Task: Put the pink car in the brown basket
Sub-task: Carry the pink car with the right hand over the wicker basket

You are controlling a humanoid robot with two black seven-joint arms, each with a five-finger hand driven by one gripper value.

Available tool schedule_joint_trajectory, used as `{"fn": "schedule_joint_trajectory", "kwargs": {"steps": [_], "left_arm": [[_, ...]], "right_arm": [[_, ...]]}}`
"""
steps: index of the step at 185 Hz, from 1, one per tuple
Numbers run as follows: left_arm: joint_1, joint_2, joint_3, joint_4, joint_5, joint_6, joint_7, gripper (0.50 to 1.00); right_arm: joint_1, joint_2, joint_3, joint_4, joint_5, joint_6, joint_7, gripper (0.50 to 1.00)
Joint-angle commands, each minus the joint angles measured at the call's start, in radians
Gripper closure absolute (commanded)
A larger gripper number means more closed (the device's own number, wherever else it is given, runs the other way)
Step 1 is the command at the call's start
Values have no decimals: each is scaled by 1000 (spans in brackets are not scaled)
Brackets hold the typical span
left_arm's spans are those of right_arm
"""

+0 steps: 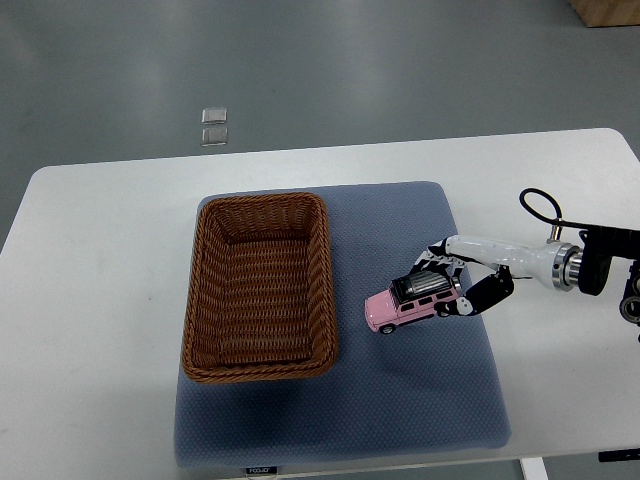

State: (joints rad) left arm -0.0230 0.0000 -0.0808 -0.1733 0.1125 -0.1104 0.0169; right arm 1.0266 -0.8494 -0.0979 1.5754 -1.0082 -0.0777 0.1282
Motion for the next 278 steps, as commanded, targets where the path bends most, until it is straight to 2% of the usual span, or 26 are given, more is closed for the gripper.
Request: {"fn": "schedule_joint_trajectory", "kwargs": {"steps": [1, 66, 114, 173, 216, 231, 250, 278], "left_arm": [[0, 0, -1, 0, -1, 0, 0, 500], [0, 0, -1, 0, -1, 0, 0, 500], [0, 0, -1, 0, 1, 0, 0, 500], [0, 0, 3, -5, 1, -2, 0, 500], [0, 0, 1, -11, 1, 0, 0, 500], [0, 0, -1, -12, 1, 0, 0, 500], [0, 0, -1, -14, 1, 0, 0, 500], [0, 0, -1, -12, 1, 0, 0, 500]], "right_arm": [[38, 1, 0, -3, 3, 3, 2, 1000], [66, 1, 61, -9, 60, 22, 11, 1000], [135, 72, 64, -43, 122, 33, 24, 1000], [171, 309, 52, -215, 166, 29, 25, 1000], [178, 490, 33, -368, 171, 29, 25, 1000], [173, 564, 12, -454, 166, 27, 25, 1000], [165, 625, -3, -529, 154, 29, 25, 1000], [148, 687, -29, -580, 148, 24, 27, 1000]]}}
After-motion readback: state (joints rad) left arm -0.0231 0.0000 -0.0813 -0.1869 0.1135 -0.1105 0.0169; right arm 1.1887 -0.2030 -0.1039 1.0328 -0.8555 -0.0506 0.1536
